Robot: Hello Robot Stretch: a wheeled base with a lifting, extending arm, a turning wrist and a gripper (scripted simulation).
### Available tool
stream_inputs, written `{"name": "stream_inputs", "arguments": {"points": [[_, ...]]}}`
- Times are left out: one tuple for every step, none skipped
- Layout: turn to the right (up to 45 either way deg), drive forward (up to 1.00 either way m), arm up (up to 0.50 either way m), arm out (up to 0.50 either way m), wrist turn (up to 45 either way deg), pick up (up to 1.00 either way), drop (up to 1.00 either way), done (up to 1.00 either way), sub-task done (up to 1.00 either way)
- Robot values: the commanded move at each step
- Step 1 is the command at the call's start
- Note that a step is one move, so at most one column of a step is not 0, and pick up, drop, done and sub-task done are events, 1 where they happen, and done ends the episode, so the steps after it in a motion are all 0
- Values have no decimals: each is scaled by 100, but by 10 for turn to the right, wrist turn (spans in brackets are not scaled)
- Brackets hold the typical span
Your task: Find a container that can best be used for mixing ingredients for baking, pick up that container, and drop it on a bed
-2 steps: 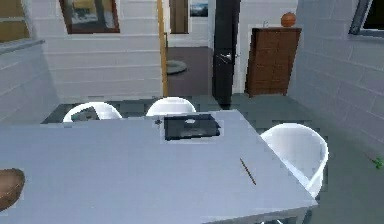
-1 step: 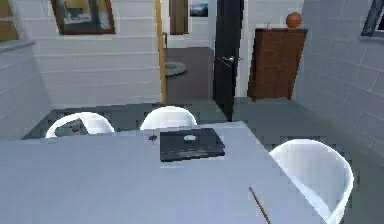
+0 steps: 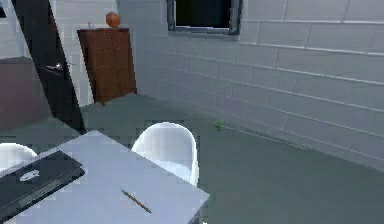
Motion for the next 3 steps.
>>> {"name": "stream_inputs", "arguments": {"points": [[450,0,0,0,0,0,0,0,0],[450,0,0,0,0,0,0,0,0],[180,0,0,0,0,0,0,0,0]]}}
